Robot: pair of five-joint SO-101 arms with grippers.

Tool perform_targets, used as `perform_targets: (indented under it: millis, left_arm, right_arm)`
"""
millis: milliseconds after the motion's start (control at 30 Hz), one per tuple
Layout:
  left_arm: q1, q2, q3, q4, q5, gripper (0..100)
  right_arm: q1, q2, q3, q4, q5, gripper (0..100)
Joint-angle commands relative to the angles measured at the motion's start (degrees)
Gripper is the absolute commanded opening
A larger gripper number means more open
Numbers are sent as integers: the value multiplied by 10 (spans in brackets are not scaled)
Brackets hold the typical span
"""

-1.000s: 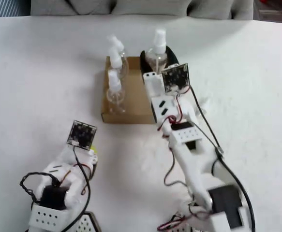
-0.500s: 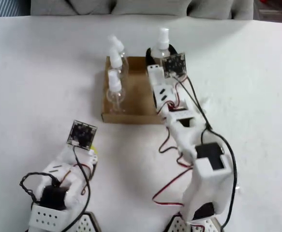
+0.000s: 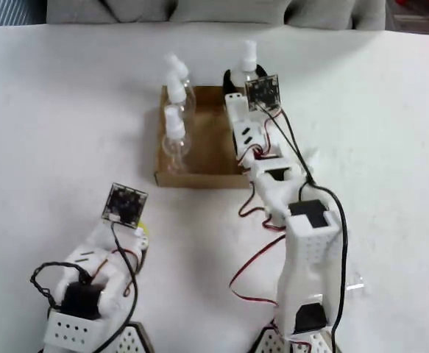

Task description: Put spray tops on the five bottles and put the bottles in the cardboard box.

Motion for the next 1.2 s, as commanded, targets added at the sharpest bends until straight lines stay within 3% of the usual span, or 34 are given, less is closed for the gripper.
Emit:
perform_targets:
  millis: [0, 1033, 1167]
  left_arm:
    - [-4, 0, -1, -20, -4, 22]
    - [-7, 0, -1, -20, -4, 22]
    - [-7, 0, -1, -20, -4, 22]
  right_arm:
    - [12, 2, -37, -13, 2, 15]
    - [0, 29, 11, -14, 4, 15]
    - [-13, 51, 12, -60, 81, 15]
